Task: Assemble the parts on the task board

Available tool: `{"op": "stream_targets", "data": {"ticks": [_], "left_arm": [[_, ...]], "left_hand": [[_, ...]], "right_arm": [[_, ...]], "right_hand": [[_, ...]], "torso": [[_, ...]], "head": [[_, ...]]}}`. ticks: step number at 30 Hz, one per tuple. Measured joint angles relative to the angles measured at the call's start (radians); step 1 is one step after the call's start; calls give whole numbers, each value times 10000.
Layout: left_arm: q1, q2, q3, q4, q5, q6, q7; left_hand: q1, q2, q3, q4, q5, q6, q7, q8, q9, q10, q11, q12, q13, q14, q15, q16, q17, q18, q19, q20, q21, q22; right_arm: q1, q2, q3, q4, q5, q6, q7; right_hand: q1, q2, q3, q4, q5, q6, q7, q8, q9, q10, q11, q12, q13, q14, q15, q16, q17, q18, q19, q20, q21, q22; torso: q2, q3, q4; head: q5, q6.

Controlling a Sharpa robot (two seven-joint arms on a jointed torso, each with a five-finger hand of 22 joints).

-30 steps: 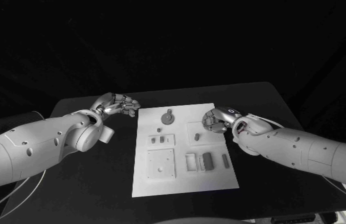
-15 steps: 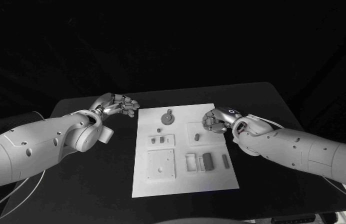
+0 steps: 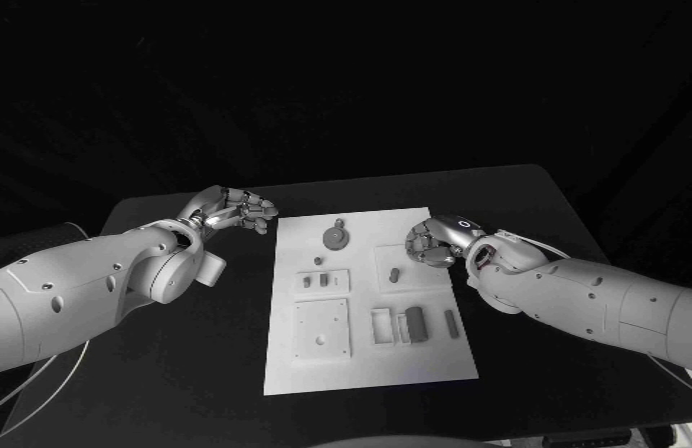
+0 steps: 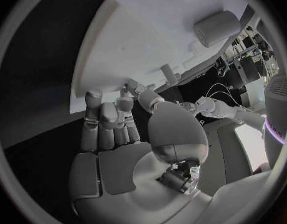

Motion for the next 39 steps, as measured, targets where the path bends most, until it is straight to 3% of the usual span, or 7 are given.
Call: {"op": "stream_targets", "data": {"ticks": [3,18,39], "left_arm": [[0,-3,0,-15,0,0,-2],[0,-6,-2,-60,-1,2,-6],[0,-21,-1,-89,-1,5,-23]], "left_hand": [[0,0,0,0,0,0,0,0,0,0,0,0,0,0,0,0,1,70,0,0,0,0],[0,0,0,0,0,0,0,0,-8,36,35,-41,2,0,0,1,11,69,0,0,0,0],[0,0,0,0,0,0,0,0,-8,35,35,-41,-7,0,0,-39,20,-2,0,0,0,-12]], "right_arm": [[-5,-22,-2,32,11,-8,0],[-34,-97,8,135,136,-84,-3],[-5,-353,165,469,771,88,-6]], "right_hand": [[-7,7,0,0,0,-1,0,0,0,0,0,0,0,1,1,0,0,1,0,0,0,0],[-8,6,27,-30,-1,37,-37,0,1,0,0,0,-1,17,17,0,-1,2,55,-19,0,0],[-9,2,55,-2,-9,32,-33,0,2,0,0,0,6,53,-10,0,-1,2,55,-17,0,0]], "torso": [[0,0,1],[0,2,0],[-2,-3,1]], "head": [[1,5],[-12,23],[-50,39]]}}
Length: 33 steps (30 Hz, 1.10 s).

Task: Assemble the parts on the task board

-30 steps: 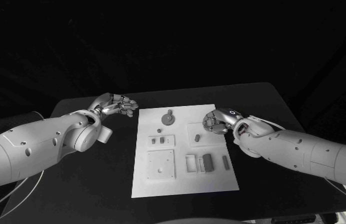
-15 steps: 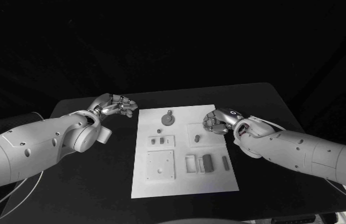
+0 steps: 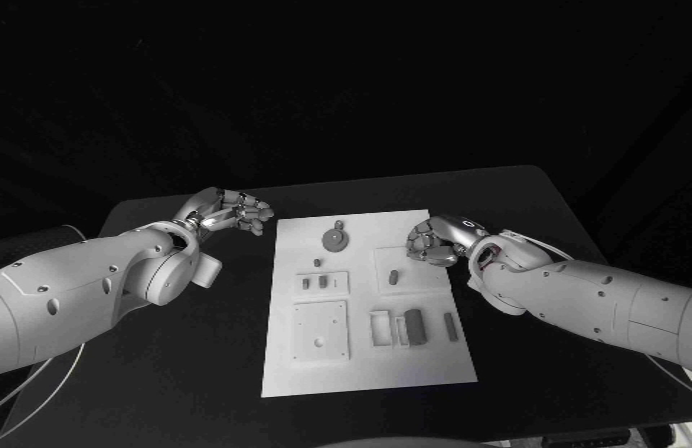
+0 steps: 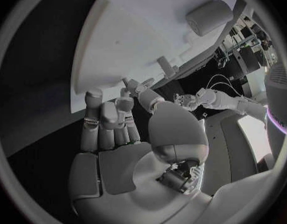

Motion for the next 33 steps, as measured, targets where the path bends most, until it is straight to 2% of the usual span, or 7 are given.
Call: {"op": "stream_targets", "data": {"ticks": [17,24,28,33], "left_arm": [[0,-20,2,-18,0,2,-19],[0,-21,1,-16,-1,1,-23],[0,-21,0,-13,-1,0,-25],[0,-24,-1,-8,-1,-1,-26]], "left_hand": [[0,0,0,0,0,-36,36,0,-8,0,0,0,1,0,0,-7,7,-16,0,0,-39,0],[0,0,0,0,0,-36,36,0,-7,0,0,0,-7,0,0,-6,15,-34,0,0,-39,0],[0,0,0,0,0,-36,36,0,-7,0,0,0,-8,0,0,-6,15,61,0,0,-40,0],[0,0,0,0,0,-36,36,0,-7,0,0,0,-7,0,0,-6,16,70,0,0,-40,0]], "right_arm": [[97,-247,61,358,423,205,96],[253,-420,88,660,439,217,153],[360,-461,103,785,437,218,175],[392,-480,113,837,432,215,215]], "right_hand": [[-44,-32,26,-28,0,16,-16,1,0,36,-36,-39,-1,14,15,0,-1,2,0,3,0,0],[-70,-4,26,-29,0,16,-16,0,0,35,-35,-39,-2,14,16,0,-1,3,-1,4,0,0],[-68,-3,25,-30,-1,16,-16,0,0,35,-35,-39,0,13,17,0,-1,3,-1,4,0,0],[-38,27,24,-31,-1,15,-15,0,-1,35,-35,-39,8,5,26,0,-1,5,-1,5,0,0]], "torso": [[1,0,-3],[1,0,-2],[0,-5,-5],[-2,-8,-5]], "head": [[-11,-23],[-9,-41],[-9,-41],[-11,-22]]}}
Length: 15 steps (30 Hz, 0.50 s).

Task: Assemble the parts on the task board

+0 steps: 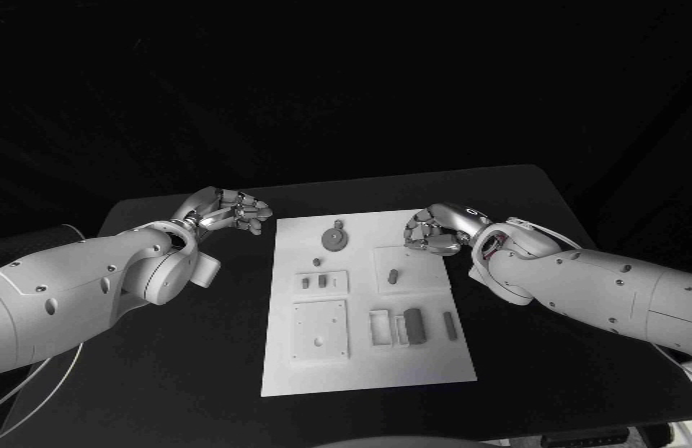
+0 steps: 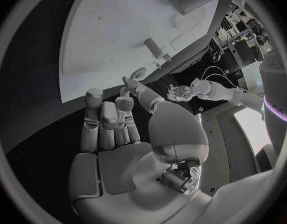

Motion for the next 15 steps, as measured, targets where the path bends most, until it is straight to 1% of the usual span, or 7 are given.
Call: {"op": "stream_targets", "data": {"ticks": [4,6,8,12,15], "left_arm": [[0,-18,0,11,0,-1,-1],[0,-32,0,15,0,-2,-1],[1,-36,0,14,0,-3,-1],[1,-37,3,8,0,-6,-1],[1,-31,3,-1,0,-8,-1]], "left_hand": [[0,0,0,0,0,0,0,0,0,0,0,0,0,0,0,0,0,-1,0,0,0,0],[0,0,0,0,0,0,0,0,0,0,0,0,1,0,0,0,0,-1,0,0,0,0],[0,0,0,0,0,0,0,0,0,0,0,0,1,0,0,0,0,-2,0,0,0,0],[0,0,0,0,0,0,0,0,0,0,0,0,1,0,0,0,10,-5,0,0,0,0],[0,0,0,0,0,0,0,0,1,0,0,0,1,0,0,0,10,-9,0,0,0,0]], "right_arm": [[7,-5,1,169,-2,-1,16],[27,-10,10,333,-2,-1,21],[81,-16,14,510,-3,1,24],[266,-3,36,919,-3,32,24],[321,42,38,1190,-3,78,22]], "right_hand": [[9,8,-8,-8,-1,-1,1,0,-1,0,0,0,0,0,1,0,0,0,-1,1,0,0],[10,7,5,5,-1,-3,3,0,-1,0,0,0,0,0,1,0,0,0,-1,1,0,0],[10,7,18,18,-1,-12,12,0,-1,0,0,0,0,-1,1,0,0,-1,1,-1,0,0],[12,5,18,18,12,4,-4,0,-1,0,0,0,-1,0,3,0,0,1,32,-22,0,0],[13,4,18,18,12,4,-4,0,-1,0,0,0,-1,2,1,0,0,0,5,-49,0,0]], "torso": [[0,-2,2],[0,-2,2],[0,-2,1],[0,-2,1],[-1,-4,0]], "head": [[-5,23],[9,27],[30,34],[78,70],[124,97]]}}
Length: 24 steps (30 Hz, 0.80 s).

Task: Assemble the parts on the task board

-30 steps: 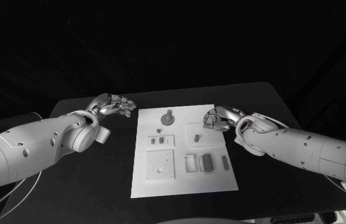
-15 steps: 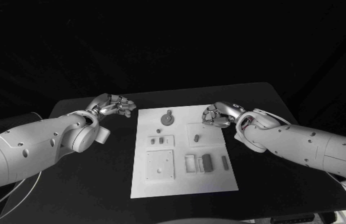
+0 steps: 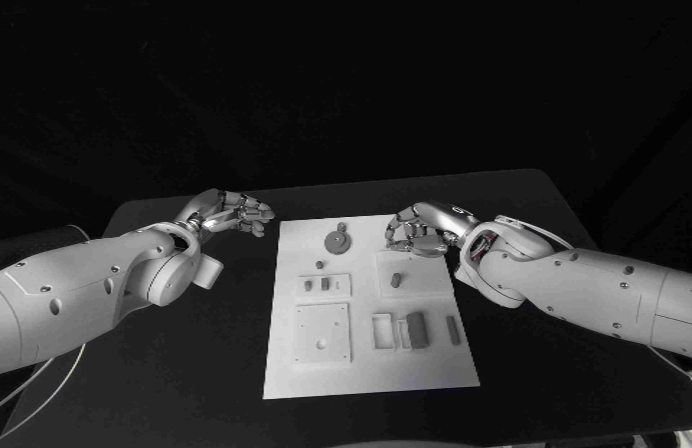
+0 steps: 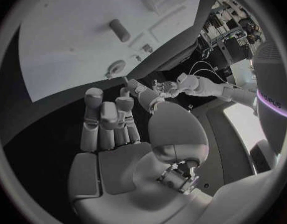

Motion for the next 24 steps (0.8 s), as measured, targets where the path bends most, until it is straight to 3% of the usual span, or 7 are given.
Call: {"op": "stream_targets", "data": {"ticks": [7,14,21,24], "left_arm": [[0,37,-2,-21,0,-4,0],[1,95,-2,-39,0,-5,-2],[1,177,-2,-49,0,-5,-4],[2,189,-1,-50,-1,-5,-6]], "left_hand": [[0,0,0,0,0,0,0,0,0,0,0,0,0,0,0,0,-1,-55,0,0,0,0],[0,0,0,0,0,0,0,0,0,0,0,0,0,0,0,0,8,-62,0,0,0,1],[0,0,0,0,0,0,0,0,0,0,0,0,1,0,0,0,7,-68,0,0,0,1],[0,0,0,0,0,0,0,0,1,0,0,0,-8,0,0,0,7,-69,0,0,0,1]], "right_arm": [[13,374,-12,410,4,175,-12],[15,880,-102,468,-5,377,-11],[10,1318,-378,332,-142,557,-11],[6,1433,-570,284,-198,630,-15]], "right_hand": [[0,-1,0,0,0,1,-1,0,0,0,0,0,0,49,-19,0,0,0,-2,1,0,0],[0,-2,-1,-1,0,1,-1,0,0,0,0,0,-1,50,-18,0,0,-1,-3,3,0,0],[0,-3,-2,-2,-1,2,-1,0,-3,0,0,0,8,50,-17,0,0,0,-4,5,0,0],[0,-3,-2,-2,-1,1,-1,0,-6,0,0,0,8,50,-17,0,0,-1,-4,6,0,0]], "torso": [[-5,-6,0],[-5,-4,0],[-3,-2,6],[4,3,13]], "head": [[115,21],[255,31],[365,55],[386,26]]}}
